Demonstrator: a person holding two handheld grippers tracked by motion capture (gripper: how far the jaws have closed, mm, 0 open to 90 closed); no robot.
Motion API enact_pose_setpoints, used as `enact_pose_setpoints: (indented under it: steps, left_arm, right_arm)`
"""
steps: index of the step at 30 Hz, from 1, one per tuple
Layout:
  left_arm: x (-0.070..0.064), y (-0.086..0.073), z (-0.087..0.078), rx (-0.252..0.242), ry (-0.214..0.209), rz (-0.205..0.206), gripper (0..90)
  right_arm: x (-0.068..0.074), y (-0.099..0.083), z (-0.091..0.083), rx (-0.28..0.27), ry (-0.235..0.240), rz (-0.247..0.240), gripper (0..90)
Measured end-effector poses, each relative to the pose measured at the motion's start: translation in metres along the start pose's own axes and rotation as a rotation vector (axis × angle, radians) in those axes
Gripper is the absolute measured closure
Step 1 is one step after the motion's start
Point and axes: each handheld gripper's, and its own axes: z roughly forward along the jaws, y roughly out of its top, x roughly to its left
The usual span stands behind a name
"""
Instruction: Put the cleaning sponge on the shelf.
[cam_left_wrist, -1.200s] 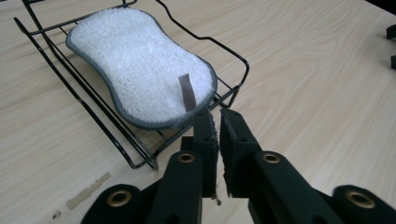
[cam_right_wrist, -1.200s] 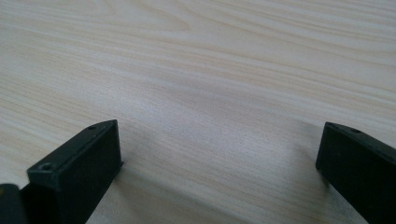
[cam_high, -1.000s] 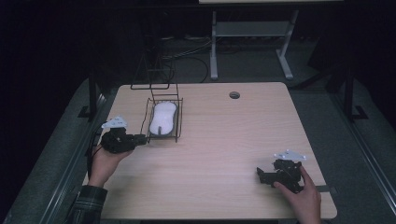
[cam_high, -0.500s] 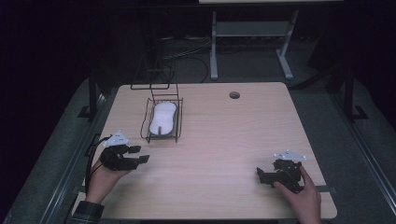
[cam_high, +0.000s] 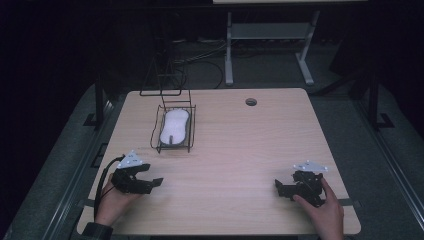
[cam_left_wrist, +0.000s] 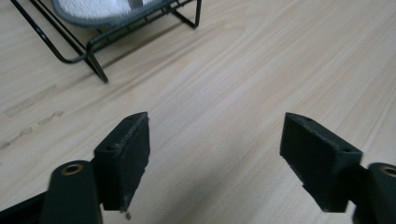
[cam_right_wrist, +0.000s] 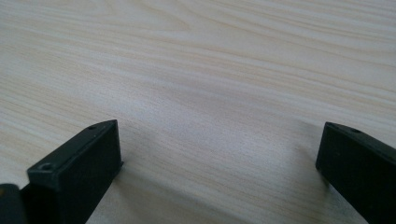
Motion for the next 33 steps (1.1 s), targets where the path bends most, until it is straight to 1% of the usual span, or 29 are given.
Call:
enact_pose_setpoints:
  steps: [2, 4, 6, 8, 11, 13, 14, 16, 19, 22, 23, 24, 28, 33]
  left_arm:
    - [-0.002, -0.002, 0.002, 0.005, -0.004, -0.001, 20.1]
    - [-0.004, -0.003, 0.005, 0.008, 0.002, 0.013, 17.1]
    - [-0.006, -0.005, 0.008, 0.008, -0.004, 0.021, 14.5]
    - [-0.008, -0.006, 0.012, 0.017, 0.000, 0.032, 13.3]
    - [-0.011, -0.008, 0.018, 0.042, 0.007, 0.052, 13.3]
    - [-0.012, -0.010, 0.023, 0.062, 0.008, 0.057, 13.3]
    - [-0.013, -0.011, 0.025, 0.074, 0.010, 0.070, 13.3]
    - [-0.014, -0.012, 0.028, 0.084, 0.014, 0.081, 13.3]
    - [-0.016, -0.014, 0.032, 0.088, 0.015, 0.098, 13.3]
    - [-0.016, -0.016, 0.033, 0.072, -0.001, 0.100, 12.9]
    - [-0.015, -0.018, 0.034, 0.052, -0.011, 0.090, 12.8]
    - [-0.015, -0.018, 0.034, 0.052, -0.011, 0.090, 12.7]
    - [-0.013, -0.025, 0.034, -0.004, -0.024, 0.098, 12.7]
    - [-0.013, -0.025, 0.034, -0.005, -0.026, 0.097, 13.0]
  right_arm:
    - [0.000, 0.000, 0.000, 0.000, 0.000, 0.000, 0.0]
    - [0.000, 0.000, 0.000, 0.000, 0.000, 0.000, 0.0]
    - [0.000, 0.000, 0.000, 0.000, 0.000, 0.000, 0.0]
    - [0.000, 0.000, 0.000, 0.000, 0.000, 0.000, 0.0]
    - [0.000, 0.000, 0.000, 0.000, 0.000, 0.000, 0.0]
    - [0.000, 0.000, 0.000, 0.000, 0.000, 0.000, 0.0]
    - [0.000, 0.000, 0.000, 0.000, 0.000, 0.000, 0.0]
    - [0.000, 0.000, 0.000, 0.000, 0.000, 0.000, 0.0]
    - [0.000, 0.000, 0.000, 0.000, 0.000, 0.000, 0.0]
    - [0.000, 0.000, 0.000, 0.000, 0.000, 0.000, 0.0]
    - [0.000, 0.000, 0.000, 0.000, 0.000, 0.000, 0.0]
    - [0.000, 0.000, 0.000, 0.000, 0.000, 0.000, 0.0]
    - [0.000, 0.000, 0.000, 0.000, 0.000, 0.000, 0.0]
    - [0.000, 0.000, 0.000, 0.000, 0.000, 0.000, 0.0]
